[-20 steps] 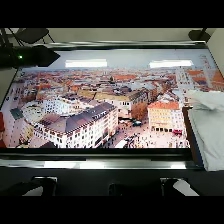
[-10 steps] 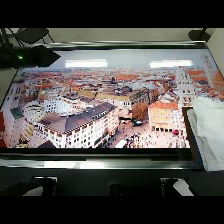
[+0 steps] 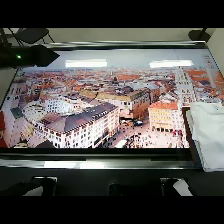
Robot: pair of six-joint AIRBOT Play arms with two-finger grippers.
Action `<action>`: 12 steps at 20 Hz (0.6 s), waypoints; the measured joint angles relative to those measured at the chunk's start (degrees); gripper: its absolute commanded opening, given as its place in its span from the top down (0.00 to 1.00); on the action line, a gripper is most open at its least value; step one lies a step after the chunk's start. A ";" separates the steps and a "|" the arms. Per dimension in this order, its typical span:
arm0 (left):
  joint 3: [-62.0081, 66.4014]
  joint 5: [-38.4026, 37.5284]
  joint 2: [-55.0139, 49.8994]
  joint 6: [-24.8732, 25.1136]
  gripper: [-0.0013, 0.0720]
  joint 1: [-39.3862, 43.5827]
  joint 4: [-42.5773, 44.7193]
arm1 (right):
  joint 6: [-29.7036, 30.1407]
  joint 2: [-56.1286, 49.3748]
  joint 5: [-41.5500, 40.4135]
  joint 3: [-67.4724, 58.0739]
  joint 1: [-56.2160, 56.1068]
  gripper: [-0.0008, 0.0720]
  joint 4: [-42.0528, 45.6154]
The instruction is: Fold the shirts.
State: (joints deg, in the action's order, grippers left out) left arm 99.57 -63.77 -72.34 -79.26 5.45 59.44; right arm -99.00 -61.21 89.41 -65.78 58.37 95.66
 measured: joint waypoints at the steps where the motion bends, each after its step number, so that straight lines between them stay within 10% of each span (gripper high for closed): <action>1: 0.83 0.00 0.22 0.00 0.94 0.00 1.20 | 1.38 0.02 -2.67 -4.09 -0.02 0.14 -0.46; 5: 4.50 -0.35 0.17 -5.14 0.93 1.44 21.05 | 7.91 0.11 -18.40 -21.09 -4.13 0.14 -12.13; 6: 4.90 -1.40 -0.39 -7.19 0.84 1.73 27.45 | 9.14 0.11 -21.03 -23.52 -7.37 0.14 -14.80; 8: 4.35 -5.11 -2.08 -10.58 0.10 1.88 35.65 | 10.45 -0.66 -23.21 -26.49 -17.18 0.14 -18.75; 12: -6.82 -16.57 -4.11 -14.23 0.01 2.12 37.09 | 6.19 -6.71 -18.40 -25.38 -39.69 0.14 -20.98</action>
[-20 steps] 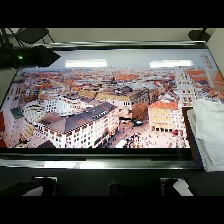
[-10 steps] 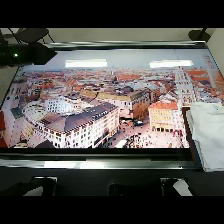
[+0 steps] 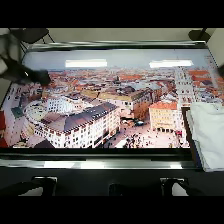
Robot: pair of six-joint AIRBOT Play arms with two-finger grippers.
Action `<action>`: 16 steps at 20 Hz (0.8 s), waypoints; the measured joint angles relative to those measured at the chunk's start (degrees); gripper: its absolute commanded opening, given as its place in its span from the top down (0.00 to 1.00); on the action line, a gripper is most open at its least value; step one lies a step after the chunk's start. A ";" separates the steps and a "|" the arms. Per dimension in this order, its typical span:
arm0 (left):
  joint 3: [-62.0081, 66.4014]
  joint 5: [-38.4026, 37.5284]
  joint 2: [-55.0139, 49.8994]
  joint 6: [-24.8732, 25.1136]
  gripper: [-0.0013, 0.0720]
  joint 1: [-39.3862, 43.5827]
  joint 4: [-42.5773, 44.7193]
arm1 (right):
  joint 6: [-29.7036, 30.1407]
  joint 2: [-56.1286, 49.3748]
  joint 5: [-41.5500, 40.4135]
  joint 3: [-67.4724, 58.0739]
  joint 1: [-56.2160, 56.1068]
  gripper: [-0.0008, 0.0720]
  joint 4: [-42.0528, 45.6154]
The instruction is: Fold the shirts.
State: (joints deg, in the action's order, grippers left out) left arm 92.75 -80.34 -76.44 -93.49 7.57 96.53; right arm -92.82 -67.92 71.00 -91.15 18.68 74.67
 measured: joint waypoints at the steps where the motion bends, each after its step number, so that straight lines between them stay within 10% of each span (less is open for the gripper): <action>1: -4.96 -0.87 1.01 -0.22 0.01 0.00 -1.01 | -1.33 -2.21 2.08 0.66 -4.76 0.14 -0.31; 16: -33.68 13.73 14.71 -9.64 0.01 0.13 -7.13 | -5.35 -16.41 12.70 2.51 -27.12 0.13 2.73</action>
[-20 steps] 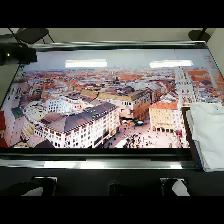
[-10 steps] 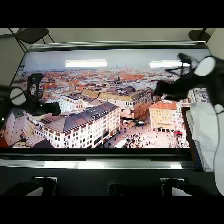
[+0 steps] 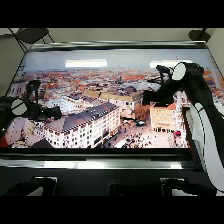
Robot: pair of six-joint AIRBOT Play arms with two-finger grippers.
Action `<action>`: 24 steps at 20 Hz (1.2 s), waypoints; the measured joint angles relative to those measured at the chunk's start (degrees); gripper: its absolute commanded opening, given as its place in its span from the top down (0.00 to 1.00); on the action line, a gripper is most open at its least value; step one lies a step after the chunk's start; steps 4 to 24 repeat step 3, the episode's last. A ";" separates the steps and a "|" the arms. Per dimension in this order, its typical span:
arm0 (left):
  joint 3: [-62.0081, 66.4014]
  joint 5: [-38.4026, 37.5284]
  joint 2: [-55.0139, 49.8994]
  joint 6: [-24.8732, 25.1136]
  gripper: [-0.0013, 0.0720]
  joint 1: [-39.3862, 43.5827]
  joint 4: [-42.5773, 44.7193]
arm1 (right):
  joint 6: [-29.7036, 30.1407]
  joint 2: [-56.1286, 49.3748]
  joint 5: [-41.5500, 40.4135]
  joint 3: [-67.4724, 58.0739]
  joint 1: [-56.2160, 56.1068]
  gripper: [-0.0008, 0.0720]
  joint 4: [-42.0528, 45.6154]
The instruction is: Fold the shirts.
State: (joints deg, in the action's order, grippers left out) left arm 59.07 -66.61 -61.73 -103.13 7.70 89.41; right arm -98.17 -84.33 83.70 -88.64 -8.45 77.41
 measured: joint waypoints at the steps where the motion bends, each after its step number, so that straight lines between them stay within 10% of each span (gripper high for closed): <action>1: -0.11 -0.07 0.04 -0.02 0.01 0.00 -0.02 | 0.00 -0.07 0.04 0.00 -0.11 0.13 0.00; 24: -0.20 0.07 0.07 -0.20 0.01 0.00 -0.04 | 0.00 -0.11 0.20 0.00 -0.20 0.13 -0.02</action>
